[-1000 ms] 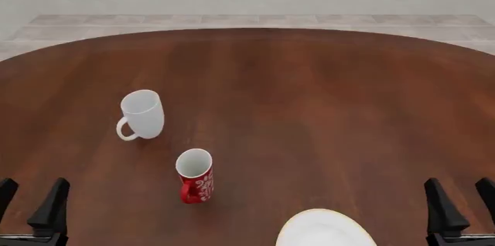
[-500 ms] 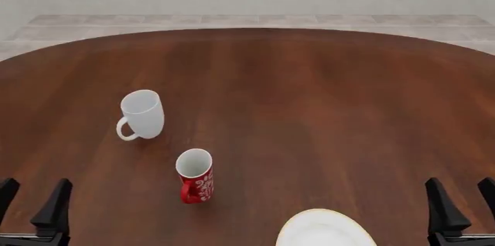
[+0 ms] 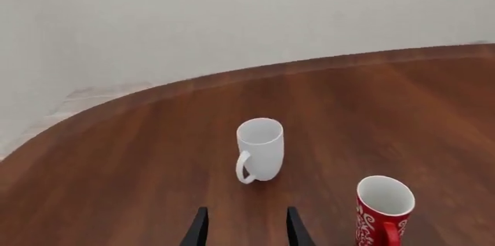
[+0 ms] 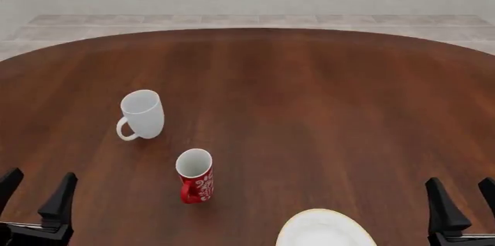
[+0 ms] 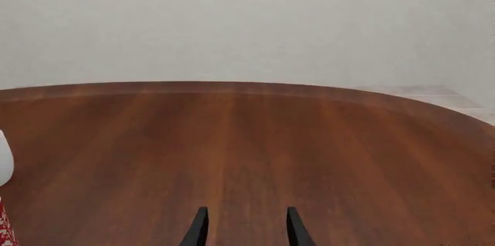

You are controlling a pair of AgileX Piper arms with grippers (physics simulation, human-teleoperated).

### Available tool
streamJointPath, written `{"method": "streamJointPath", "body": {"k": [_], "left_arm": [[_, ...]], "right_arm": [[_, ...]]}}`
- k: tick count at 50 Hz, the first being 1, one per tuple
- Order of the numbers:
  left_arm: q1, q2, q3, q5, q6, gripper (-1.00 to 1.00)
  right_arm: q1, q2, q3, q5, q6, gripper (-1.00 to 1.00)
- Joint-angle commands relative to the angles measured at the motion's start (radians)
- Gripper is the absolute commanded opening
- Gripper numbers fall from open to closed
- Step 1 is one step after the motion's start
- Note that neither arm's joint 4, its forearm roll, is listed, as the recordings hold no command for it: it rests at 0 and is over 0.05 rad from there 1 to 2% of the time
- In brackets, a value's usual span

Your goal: Put the white mug on the plate.

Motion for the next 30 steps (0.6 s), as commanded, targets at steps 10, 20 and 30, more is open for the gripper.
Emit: {"method": "streamJointPath", "body": {"k": [10, 20, 30], "left_arm": [[-0.079, 0.278, -0.233, 0.076, 0.286, 1.00], [-0.092, 0.419, -0.436, 0.183, 0.298, 1.00], [-0.103, 0.572, -0.618, 0.309, 0.344, 1.00]], "right_arm": [[0.002, 0.003, 0.002, -0.004, 0.000, 1.00], [0.002, 0.005, 0.002, -0.006, 0.000, 1.00], [0.002, 0.005, 0.002, -0.006, 0.000, 1.00]]}}
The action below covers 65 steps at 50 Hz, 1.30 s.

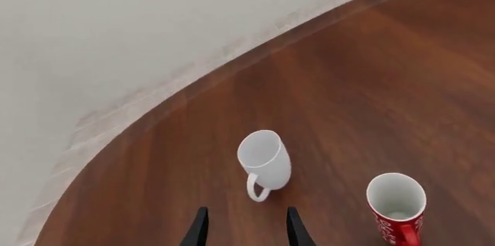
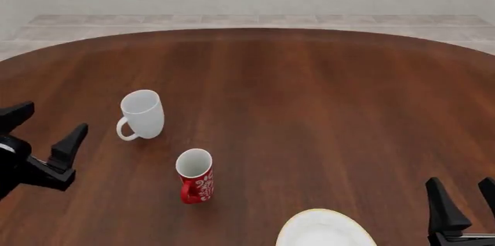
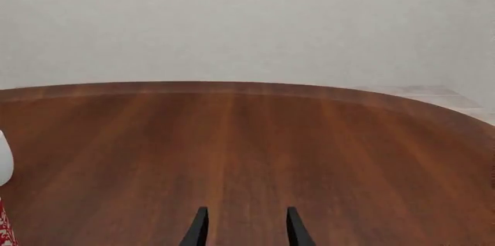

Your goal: Put the white mug on the plate.

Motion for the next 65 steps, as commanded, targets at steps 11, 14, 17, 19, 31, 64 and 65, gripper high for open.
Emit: {"method": "streamJointPath", "body": {"k": [11, 14, 17, 19, 31, 64, 65], "left_arm": [[-0.002, 0.313, -0.310, 0.211, 0.065, 1.00], [0.017, 0.338, -0.318, 0.220, 0.097, 1.00], [0.065, 0.406, -0.384, 0.257, 0.114, 1.00], [0.055, 0.404, -0.373, 0.275, 0.153, 1.00], [0.107, 0.470, -0.412, 0.358, 0.227, 1.00], [0.163, 0.717, -0.511, 0.314, 0.426, 1.00], [0.157, 0.730, -0.535, 0.326, 0.424, 1.00]], "right_arm": [[0.002, 0.002, 0.002, -0.004, 0.000, 1.00], [0.002, 0.002, 0.002, -0.004, 0.000, 1.00], [0.002, 0.002, 0.002, -0.004, 0.000, 1.00], [0.002, 0.002, 0.002, -0.004, 0.000, 1.00], [0.002, 0.002, 0.002, -0.004, 0.000, 1.00], [0.002, 0.002, 0.002, -0.004, 0.000, 1.00], [0.002, 0.002, 0.002, -0.004, 0.000, 1.00]]}}
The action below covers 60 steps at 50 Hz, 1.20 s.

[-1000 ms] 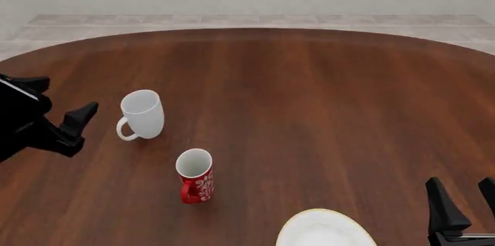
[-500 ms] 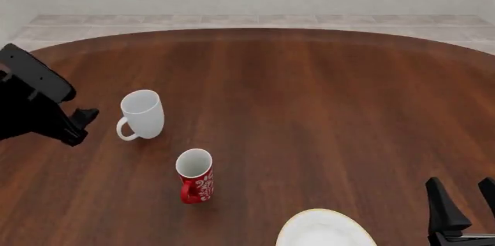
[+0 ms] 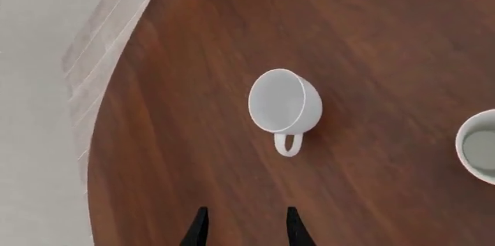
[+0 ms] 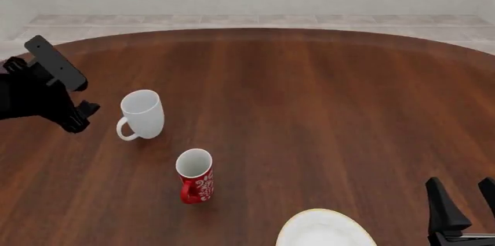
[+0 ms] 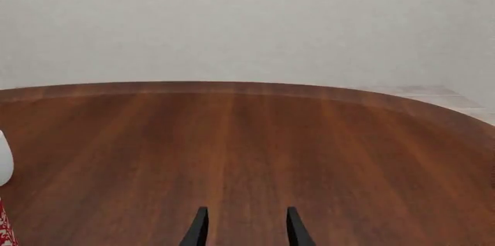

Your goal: Put the white mug on the plate.

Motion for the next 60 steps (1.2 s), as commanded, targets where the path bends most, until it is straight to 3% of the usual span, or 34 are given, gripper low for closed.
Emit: {"method": "streamJointPath", "body": {"k": [1, 12, 18, 28, 30, 32, 34, 60], "left_arm": [[0.001, 0.089, -0.037, -0.040, 0.034, 1.00], [-0.013, 0.175, -0.024, -0.131, 0.046, 1.00], [-0.026, 0.201, -0.066, -0.108, 0.037, 1.00], [-0.044, 0.270, -0.026, -0.193, 0.022, 1.00], [-0.048, 0.288, -0.044, -0.200, -0.013, 1.00], [-0.058, 0.283, -0.054, -0.173, -0.008, 1.00], [-0.048, 0.301, -0.018, -0.224, 0.005, 1.00], [-0.036, 0.345, -0.016, -0.254, -0.011, 1.00]], "right_arm": [[0.002, 0.002, 0.002, -0.004, 0.000, 1.00], [0.002, 0.002, 0.002, -0.004, 0.000, 1.00], [0.002, 0.002, 0.002, -0.004, 0.000, 1.00], [0.002, 0.002, 0.002, -0.004, 0.000, 1.00], [0.002, 0.002, 0.002, -0.004, 0.000, 1.00], [0.002, 0.002, 0.002, -0.004, 0.000, 1.00], [0.002, 0.002, 0.002, -0.004, 0.000, 1.00], [0.002, 0.002, 0.002, -0.004, 0.000, 1.00]]}}
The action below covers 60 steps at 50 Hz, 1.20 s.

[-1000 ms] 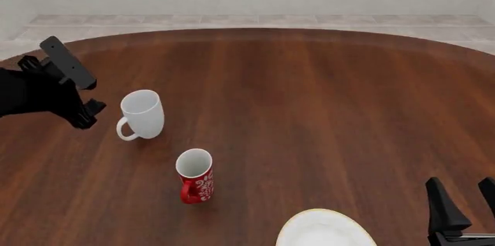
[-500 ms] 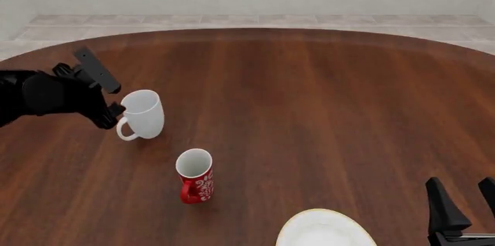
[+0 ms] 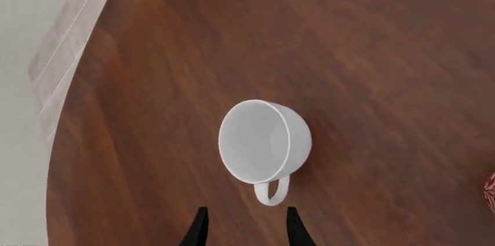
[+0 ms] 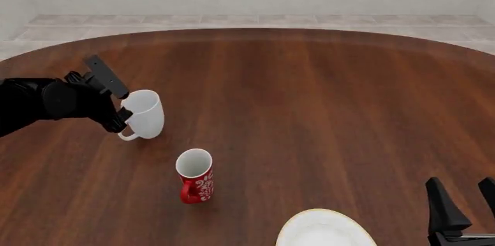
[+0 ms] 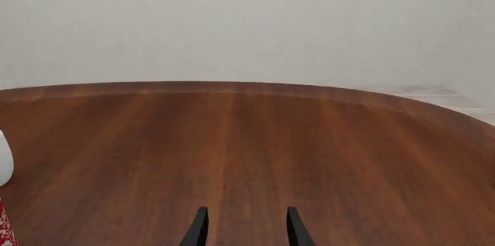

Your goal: Put the white mug on the plate.

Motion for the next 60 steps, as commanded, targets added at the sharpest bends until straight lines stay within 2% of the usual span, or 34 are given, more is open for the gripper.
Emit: {"method": "streamJointPath", "body": {"k": [1, 27, 30, 33, 60], "left_arm": [[0.011, 0.018, 0.006, -0.020, -0.010, 1.00], [0.019, 0.096, 0.016, -0.090, -0.030, 1.00], [0.020, 0.089, -0.006, -0.060, -0.037, 1.00], [0.018, 0.089, 0.020, -0.085, -0.041, 1.00], [0.030, 0.155, 0.026, -0.134, -0.045, 1.00]], "right_arm": [[0.002, 0.002, 0.002, -0.004, 0.000, 1.00], [0.002, 0.002, 0.002, -0.004, 0.000, 1.00], [0.002, 0.002, 0.002, -0.004, 0.000, 1.00], [0.002, 0.002, 0.002, -0.004, 0.000, 1.00], [0.002, 0.001, 0.002, -0.004, 0.000, 1.00]]}}
